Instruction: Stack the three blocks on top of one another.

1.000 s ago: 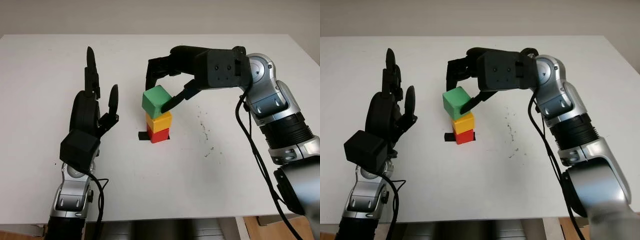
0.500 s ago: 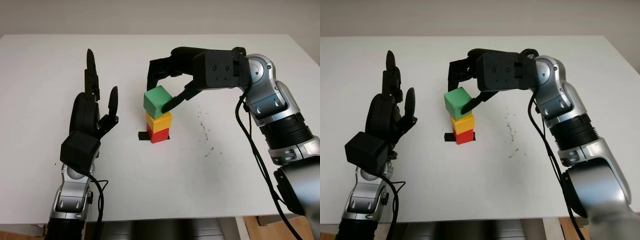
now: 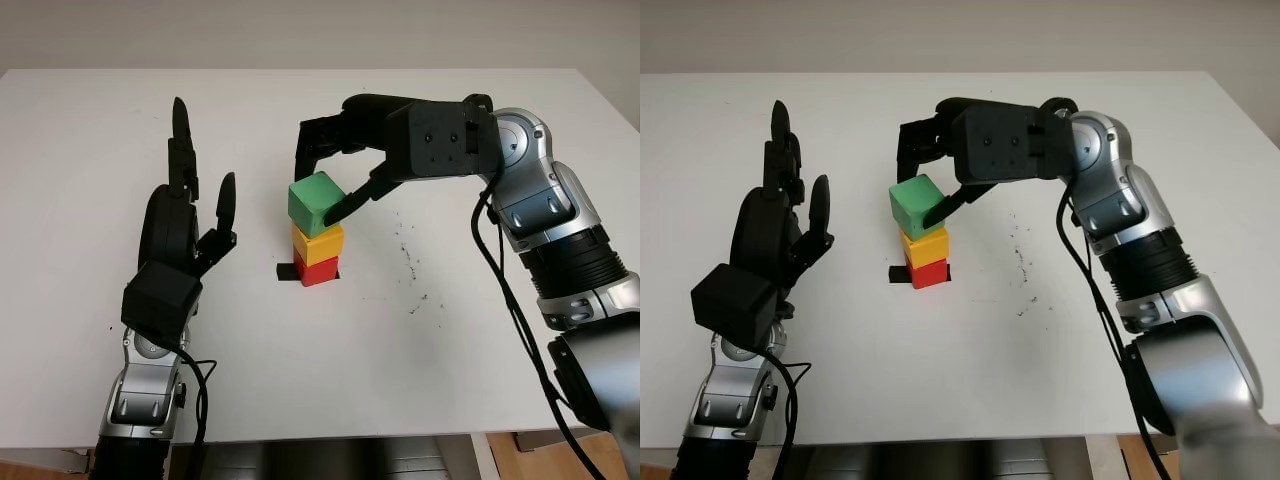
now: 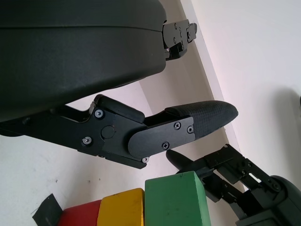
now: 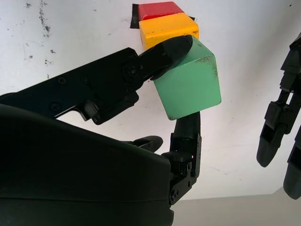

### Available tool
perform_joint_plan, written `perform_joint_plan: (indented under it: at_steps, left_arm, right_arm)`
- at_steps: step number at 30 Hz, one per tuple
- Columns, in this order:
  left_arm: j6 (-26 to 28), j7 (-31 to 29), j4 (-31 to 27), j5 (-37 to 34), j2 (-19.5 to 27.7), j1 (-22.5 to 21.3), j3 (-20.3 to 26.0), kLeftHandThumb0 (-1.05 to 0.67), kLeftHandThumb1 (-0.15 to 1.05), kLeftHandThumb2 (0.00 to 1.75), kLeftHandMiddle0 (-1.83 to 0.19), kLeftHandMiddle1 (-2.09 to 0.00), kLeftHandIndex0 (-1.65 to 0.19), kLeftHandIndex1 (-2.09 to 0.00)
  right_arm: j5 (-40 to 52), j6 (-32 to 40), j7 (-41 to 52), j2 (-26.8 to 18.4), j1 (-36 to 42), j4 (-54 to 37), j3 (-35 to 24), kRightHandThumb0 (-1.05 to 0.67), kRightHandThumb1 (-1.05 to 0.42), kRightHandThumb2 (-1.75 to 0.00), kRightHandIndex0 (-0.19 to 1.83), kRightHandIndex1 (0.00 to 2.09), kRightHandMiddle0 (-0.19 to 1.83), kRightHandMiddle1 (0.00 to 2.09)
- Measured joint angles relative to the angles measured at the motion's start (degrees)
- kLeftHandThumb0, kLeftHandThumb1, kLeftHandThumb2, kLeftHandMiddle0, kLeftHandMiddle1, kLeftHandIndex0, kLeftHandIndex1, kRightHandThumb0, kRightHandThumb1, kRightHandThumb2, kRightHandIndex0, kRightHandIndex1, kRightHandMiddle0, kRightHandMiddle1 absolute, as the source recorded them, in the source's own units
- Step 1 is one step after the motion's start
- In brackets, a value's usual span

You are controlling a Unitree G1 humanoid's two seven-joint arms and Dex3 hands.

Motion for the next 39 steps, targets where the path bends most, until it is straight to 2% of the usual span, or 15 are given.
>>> perform_joint_plan:
  at_steps: [34,39]
  left_arm:
    - [-0.8,0.7,0.1,0.7,0.0,0.0,0.0,-0.78,1.05,0.71,0.14,-0.05,0.18,-0.05]
    - [-0.8,0.7,0.1,0.9,0.0,0.0,0.0,-0.78,1.05,0.72,0.14,-0.05,0.18,-0.05]
  right_arm:
    - [-0.6,1.2,0.4,-0.8,1.0,-1.5,0.0,-0.55,-0.96,-0.05,0.40,0.06,0.37,1.49]
    - [-0.5,1.3,0.4,-0.8,1.1,-1.5,0.0,-0.54,-0.94,-0.05,0.38,0.05,0.31,1.39]
